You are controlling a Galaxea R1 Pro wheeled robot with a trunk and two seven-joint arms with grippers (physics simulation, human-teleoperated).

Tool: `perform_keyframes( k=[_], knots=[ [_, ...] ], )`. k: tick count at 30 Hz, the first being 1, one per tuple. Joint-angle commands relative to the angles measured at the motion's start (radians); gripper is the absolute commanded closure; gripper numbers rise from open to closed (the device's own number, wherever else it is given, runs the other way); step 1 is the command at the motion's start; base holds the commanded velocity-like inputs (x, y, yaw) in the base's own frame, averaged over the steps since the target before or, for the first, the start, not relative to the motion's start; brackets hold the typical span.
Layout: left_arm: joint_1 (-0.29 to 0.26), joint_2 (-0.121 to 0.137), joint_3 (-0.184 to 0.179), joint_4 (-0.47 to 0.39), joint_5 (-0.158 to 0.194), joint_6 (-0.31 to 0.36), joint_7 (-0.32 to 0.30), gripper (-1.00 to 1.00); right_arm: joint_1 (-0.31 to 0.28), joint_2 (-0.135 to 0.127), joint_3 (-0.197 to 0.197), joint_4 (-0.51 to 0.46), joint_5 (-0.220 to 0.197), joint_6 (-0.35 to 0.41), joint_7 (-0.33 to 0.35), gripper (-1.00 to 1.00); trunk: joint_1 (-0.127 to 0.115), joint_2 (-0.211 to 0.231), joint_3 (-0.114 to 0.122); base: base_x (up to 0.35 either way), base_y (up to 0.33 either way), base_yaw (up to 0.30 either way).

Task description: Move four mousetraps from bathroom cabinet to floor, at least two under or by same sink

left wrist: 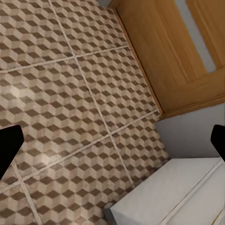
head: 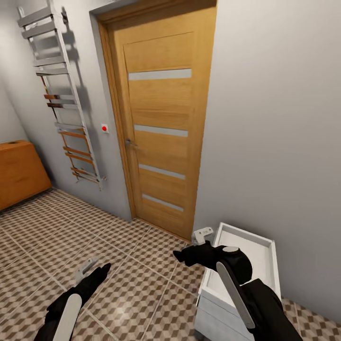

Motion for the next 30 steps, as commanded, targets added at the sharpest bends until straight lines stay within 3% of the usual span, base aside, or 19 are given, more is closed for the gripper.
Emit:
perform_keyframes(
  k=[1,13,23,30],
  knots=[
    [0.000,0.000,0.000,0.000,0.000,0.000,0.000,-1.00,0.000,0.000,0.000,0.000,0.000,0.000,0.000,-1.00,-0.004,0.007,0.003,0.000,0.000,0.287],
    [0.000,0.000,0.000,0.000,-0.002,0.000,0.002,-1.00,0.000,0.001,-0.001,0.000,-0.003,0.001,0.003,-1.00,-0.050,0.091,0.041,0.000,0.000,0.290],
    [0.002,-0.003,-0.003,0.000,-0.001,-0.005,0.002,-1.00,0.000,0.002,0.006,0.004,0.001,0.000,0.001,-1.00,-0.050,0.091,0.041,0.006,0.002,0.290],
    [0.003,-0.002,-0.003,0.000,0.001,-0.024,0.000,-1.00,0.000,0.003,0.004,0.008,0.001,-0.001,0.000,-1.00,-0.050,0.091,0.041,0.240,0.069,0.290]
  ],
)
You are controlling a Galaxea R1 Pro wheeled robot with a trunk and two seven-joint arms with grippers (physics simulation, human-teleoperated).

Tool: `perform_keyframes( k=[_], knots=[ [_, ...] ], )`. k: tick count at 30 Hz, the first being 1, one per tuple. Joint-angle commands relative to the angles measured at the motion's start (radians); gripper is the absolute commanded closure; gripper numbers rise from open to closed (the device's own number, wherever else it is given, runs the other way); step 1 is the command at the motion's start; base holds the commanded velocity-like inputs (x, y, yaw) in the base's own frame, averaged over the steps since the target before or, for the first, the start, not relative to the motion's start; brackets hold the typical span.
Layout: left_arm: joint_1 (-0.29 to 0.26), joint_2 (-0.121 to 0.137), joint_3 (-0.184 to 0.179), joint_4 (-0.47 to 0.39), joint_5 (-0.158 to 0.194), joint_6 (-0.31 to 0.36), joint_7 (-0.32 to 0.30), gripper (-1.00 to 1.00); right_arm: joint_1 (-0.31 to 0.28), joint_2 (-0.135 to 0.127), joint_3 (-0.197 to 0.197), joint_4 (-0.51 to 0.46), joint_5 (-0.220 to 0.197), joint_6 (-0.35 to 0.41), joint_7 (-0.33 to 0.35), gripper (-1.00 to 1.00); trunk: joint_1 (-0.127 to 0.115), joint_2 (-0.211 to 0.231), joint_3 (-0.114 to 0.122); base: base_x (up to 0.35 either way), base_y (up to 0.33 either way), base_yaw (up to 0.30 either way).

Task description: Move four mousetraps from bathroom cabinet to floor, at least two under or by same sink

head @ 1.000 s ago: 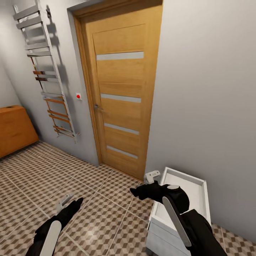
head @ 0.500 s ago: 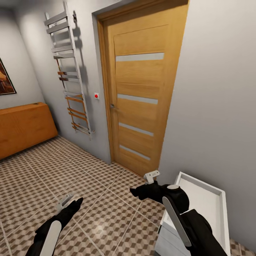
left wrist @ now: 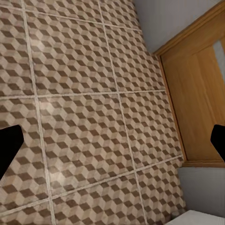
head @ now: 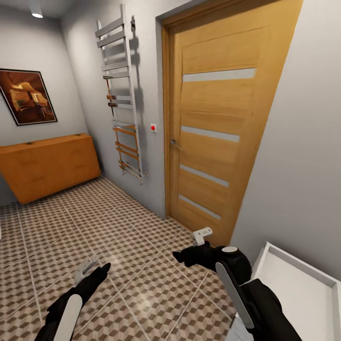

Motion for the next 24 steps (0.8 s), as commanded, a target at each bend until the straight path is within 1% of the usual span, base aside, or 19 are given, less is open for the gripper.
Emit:
perform_keyframes(
  k=[1,7,17,20,24],
  knots=[
    [0.000,0.000,0.000,0.000,0.000,-0.001,-0.001,-1.00,0.000,0.000,0.001,0.000,0.000,0.000,0.000,-1.00,0.000,0.000,0.000,0.310,0.120,0.290],
    [0.000,0.000,0.000,0.000,0.000,-0.003,-0.005,-1.00,0.000,0.001,0.003,0.001,0.001,0.000,-0.002,-1.00,0.000,0.000,0.000,0.288,0.181,0.290],
    [0.000,0.000,0.000,0.001,-0.001,-0.003,-0.006,-1.00,0.000,-0.005,-0.002,0.002,-0.001,-0.003,0.007,-1.00,0.000,0.000,0.000,0.251,0.235,0.290],
    [0.000,0.000,0.000,0.001,0.000,-0.003,-0.006,-1.00,0.000,-0.007,-0.001,0.003,-0.001,-0.022,0.008,-1.00,0.000,0.000,0.000,0.244,0.244,0.290],
    [0.000,0.000,0.000,0.001,0.000,-0.003,-0.007,-1.00,0.000,-0.009,0.002,0.004,0.000,-0.081,0.008,-1.00,0.000,0.000,0.000,0.243,0.244,0.290]
  ],
)
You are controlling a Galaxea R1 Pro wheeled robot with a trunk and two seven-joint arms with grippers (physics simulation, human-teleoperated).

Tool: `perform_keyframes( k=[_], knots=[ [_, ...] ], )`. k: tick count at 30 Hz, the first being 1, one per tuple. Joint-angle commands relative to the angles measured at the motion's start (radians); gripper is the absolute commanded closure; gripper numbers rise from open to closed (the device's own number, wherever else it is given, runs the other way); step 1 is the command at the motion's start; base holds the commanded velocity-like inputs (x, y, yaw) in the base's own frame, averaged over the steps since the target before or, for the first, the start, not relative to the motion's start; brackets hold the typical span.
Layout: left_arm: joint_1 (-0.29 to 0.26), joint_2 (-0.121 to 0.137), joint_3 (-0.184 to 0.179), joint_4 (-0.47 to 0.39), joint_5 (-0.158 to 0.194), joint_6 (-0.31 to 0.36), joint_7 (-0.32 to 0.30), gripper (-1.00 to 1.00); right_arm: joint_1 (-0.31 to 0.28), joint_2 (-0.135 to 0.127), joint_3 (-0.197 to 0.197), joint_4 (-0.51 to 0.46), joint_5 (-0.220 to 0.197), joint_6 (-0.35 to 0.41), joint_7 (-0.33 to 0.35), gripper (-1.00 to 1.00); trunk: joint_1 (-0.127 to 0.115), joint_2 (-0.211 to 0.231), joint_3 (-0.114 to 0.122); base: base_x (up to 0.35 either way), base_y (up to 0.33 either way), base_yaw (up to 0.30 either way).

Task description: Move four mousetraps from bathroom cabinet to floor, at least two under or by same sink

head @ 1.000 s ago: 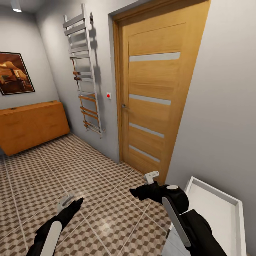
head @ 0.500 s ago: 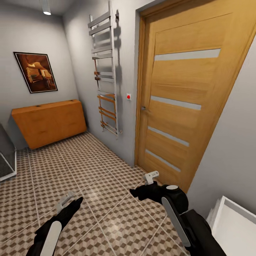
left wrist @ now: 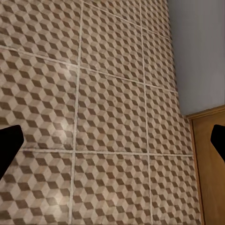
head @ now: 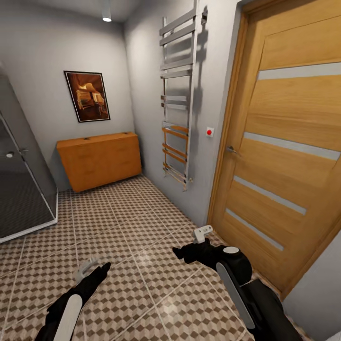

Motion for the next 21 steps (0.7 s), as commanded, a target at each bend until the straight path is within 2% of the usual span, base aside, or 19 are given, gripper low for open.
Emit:
perform_keyframes(
  k=[1,14,21],
  knots=[
    [0.000,0.000,0.000,0.000,0.000,0.000,0.000,-1.00,0.000,0.000,0.000,0.000,0.000,-0.007,-0.001,-1.00,0.000,0.000,0.000,0.243,0.245,0.290],
    [0.000,-0.001,-0.005,0.000,-0.009,-0.001,-0.001,-1.00,0.000,0.002,-0.004,-0.003,-0.001,-0.024,-0.006,-1.00,0.000,0.000,0.000,0.256,0.234,0.290],
    [0.000,-0.001,-0.010,0.001,-0.012,-0.001,-0.002,-1.00,0.000,0.001,-0.005,-0.002,-0.002,-0.026,-0.005,-1.00,0.000,0.000,0.000,0.316,0.092,0.290]
  ],
)
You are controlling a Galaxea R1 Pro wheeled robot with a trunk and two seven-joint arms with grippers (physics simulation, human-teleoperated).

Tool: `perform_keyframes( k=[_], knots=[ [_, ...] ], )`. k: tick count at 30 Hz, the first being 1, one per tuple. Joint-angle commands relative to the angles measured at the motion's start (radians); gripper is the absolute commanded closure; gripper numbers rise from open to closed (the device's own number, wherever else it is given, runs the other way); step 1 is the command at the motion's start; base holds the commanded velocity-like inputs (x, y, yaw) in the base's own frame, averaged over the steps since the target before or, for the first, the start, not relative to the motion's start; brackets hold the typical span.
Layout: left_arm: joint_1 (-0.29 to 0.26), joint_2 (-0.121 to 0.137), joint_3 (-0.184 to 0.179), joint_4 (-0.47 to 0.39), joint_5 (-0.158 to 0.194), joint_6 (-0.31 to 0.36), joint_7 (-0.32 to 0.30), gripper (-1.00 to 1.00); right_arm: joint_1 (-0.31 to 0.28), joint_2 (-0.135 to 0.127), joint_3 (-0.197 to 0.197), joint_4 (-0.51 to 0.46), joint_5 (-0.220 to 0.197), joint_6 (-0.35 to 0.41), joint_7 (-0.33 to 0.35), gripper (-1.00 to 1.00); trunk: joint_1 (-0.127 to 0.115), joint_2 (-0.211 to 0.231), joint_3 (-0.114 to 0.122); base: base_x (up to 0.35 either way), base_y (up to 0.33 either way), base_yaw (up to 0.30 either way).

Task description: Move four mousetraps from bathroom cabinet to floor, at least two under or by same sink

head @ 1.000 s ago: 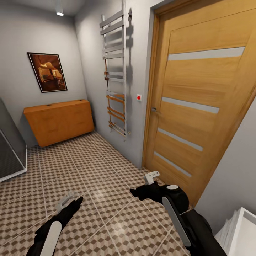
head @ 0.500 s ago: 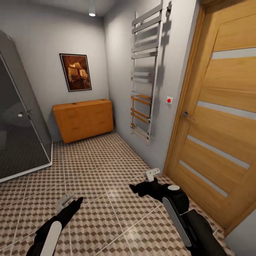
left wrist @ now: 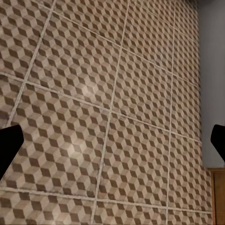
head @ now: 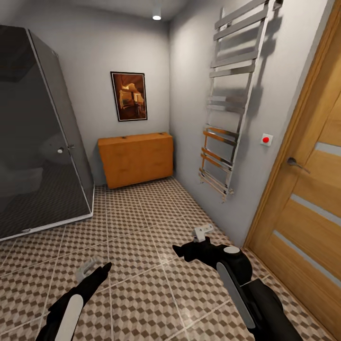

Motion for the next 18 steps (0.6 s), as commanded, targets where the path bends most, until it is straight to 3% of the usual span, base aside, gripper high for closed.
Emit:
perform_keyframes(
  k=[1,5,11,18],
  knots=[
    [0.000,0.000,-0.001,0.000,0.000,0.000,0.000,-1.00,0.000,0.000,-0.001,0.000,-0.002,0.000,0.001,-1.00,0.000,0.000,0.000,0.338,-0.014,0.290],
    [0.000,0.000,-0.004,0.000,-0.001,0.001,0.000,-1.00,0.000,-0.001,-0.003,0.001,-0.005,-0.001,0.002,-1.00,0.000,0.000,0.000,0.340,-0.072,0.212],
    [-0.001,0.000,-0.018,0.008,-0.001,0.001,-0.001,-1.00,0.000,0.000,-0.005,0.002,-0.004,-0.003,0.001,-1.00,0.000,0.000,0.000,0.334,-0.144,0.069],
    [-0.005,0.001,-0.079,0.024,-0.002,0.001,0.000,-1.00,-0.009,0.007,-0.006,0.076,0.000,-0.011,-0.007,-1.00,0.000,0.000,0.000,0.320,-0.186,0.014]
  ],
)
